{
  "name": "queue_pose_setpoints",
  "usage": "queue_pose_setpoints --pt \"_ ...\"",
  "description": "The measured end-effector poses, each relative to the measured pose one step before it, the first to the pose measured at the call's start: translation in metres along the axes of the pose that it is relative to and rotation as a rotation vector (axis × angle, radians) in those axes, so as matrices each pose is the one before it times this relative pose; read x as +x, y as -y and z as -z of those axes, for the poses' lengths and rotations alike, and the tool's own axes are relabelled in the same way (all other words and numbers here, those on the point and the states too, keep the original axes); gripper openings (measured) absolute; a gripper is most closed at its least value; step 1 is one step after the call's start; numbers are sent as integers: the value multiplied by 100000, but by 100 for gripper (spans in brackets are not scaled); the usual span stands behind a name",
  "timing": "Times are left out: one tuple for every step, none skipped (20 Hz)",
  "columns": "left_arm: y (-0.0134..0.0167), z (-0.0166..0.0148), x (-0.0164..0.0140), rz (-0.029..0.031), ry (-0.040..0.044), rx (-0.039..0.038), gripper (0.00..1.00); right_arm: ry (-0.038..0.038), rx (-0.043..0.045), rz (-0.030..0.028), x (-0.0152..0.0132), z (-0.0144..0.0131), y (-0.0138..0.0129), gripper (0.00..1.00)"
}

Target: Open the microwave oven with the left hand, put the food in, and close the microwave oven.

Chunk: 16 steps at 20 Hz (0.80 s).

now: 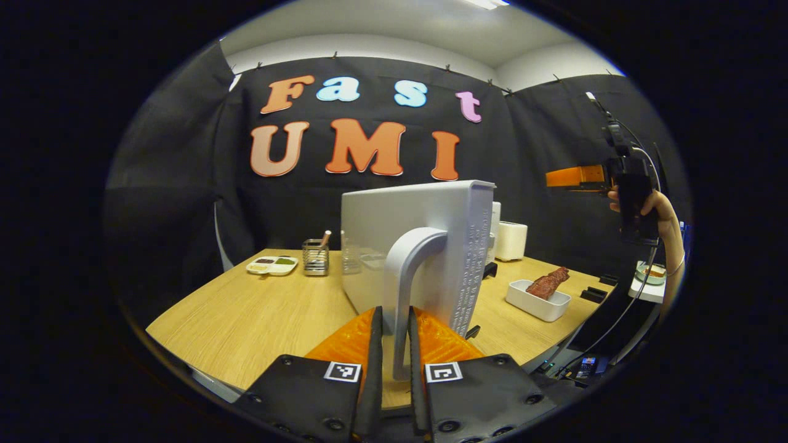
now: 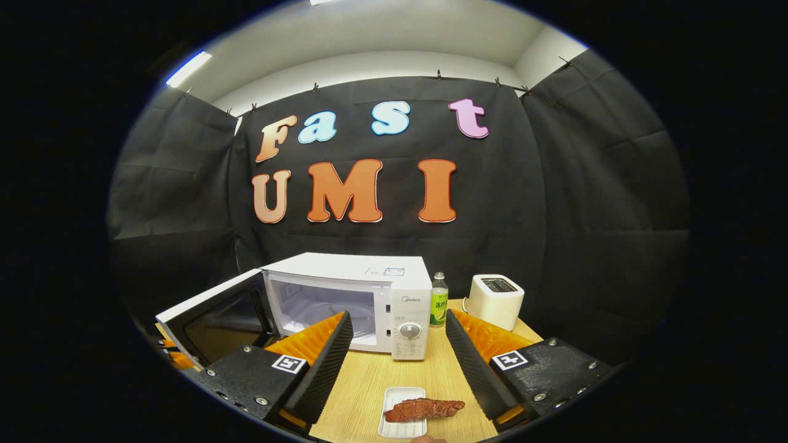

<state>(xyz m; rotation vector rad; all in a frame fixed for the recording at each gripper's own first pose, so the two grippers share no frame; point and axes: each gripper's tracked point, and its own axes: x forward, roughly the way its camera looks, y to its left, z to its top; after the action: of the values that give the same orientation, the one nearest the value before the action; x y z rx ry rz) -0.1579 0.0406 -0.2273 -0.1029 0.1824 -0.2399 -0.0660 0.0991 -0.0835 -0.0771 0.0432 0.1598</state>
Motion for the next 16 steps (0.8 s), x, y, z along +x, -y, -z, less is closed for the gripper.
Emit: queue_pose_setpoints --pt "-1189 53 -450 -2306 39 -3023 27 11 353 382 -146 213 108 94" --pt "-966 -329 -1002 -2710 448 -1646 39 140 372 751 -30 159 223 94" --pt "-791 -246 -642 -1701 833 -1104 51 38 315 900 31 303 268 94" --pt "-803 -285 -577 -2179 714 -176 53 -234 512 968 -21 355 269 94" --pt "-754 -118 -435 -1979 365 606 67 -167 730 642 10 356 279 94" --pt "-774 -190 -286 -2512 478 1060 82 -439 949 470 2 409 193 94" --pt "-717 -452 -140 -1760 511 832 97 -466 1184 485 -35 453 185 94" --pt "-591 -357 -63 -1574 427 220 97 -405 1244 604 49 455 329 94" --pt "-646 -133 67 -1840 430 -559 97 -532 1210 789 -2 605 455 94" --pt "-698 -524 -2 -2236 1459 -850 96 -606 1316 1222 35 648 539 94" --pt "-1060 -752 -98 -2773 2563 -845 97 -690 1546 1537 3 677 741 94" --pt "-717 -627 189 -1865 1711 -474 97 -860 2027 1721 189 792 803 94" --pt "-720 -443 480 -1722 661 183 97 -1262 2591 1889 206 865 843 94" --pt "-773 -411 617 -2308 151 81 97 -1580 2741 1407 152 969 809 94" --pt "-805 -362 235 -1880 462 288 98 -1825 2479 1186 194 1112 622 94" --pt "-687 -606 465 -2048 865 518 97 -1525 2446 1332 219 977 747 94"
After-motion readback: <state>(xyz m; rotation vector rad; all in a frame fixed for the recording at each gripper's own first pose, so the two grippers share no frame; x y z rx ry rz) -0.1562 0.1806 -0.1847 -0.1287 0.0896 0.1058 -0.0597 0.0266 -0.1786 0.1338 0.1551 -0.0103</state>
